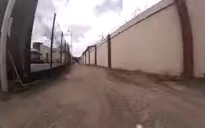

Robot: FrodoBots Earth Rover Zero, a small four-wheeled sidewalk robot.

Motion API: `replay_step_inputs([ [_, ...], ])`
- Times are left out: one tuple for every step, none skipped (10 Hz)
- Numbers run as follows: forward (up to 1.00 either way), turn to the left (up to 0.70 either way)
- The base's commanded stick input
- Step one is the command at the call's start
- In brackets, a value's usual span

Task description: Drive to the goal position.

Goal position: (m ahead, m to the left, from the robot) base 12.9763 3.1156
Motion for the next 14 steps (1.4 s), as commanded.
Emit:
replay_step_inputs([
  [0.50,0.00],
  [0.50,0.00],
  [0.50,0.00],
  [0.50,0.00],
  [0.50,0.00],
  [0.50,0.00],
  [0.50,0.00],
  [0.50,-0.02],
  [0.50,-0.28],
  [0.50,-0.50],
  [0.50,-0.50],
  [0.50,-0.50],
  [0.50,-0.50],
  [0.50,-0.39],
])
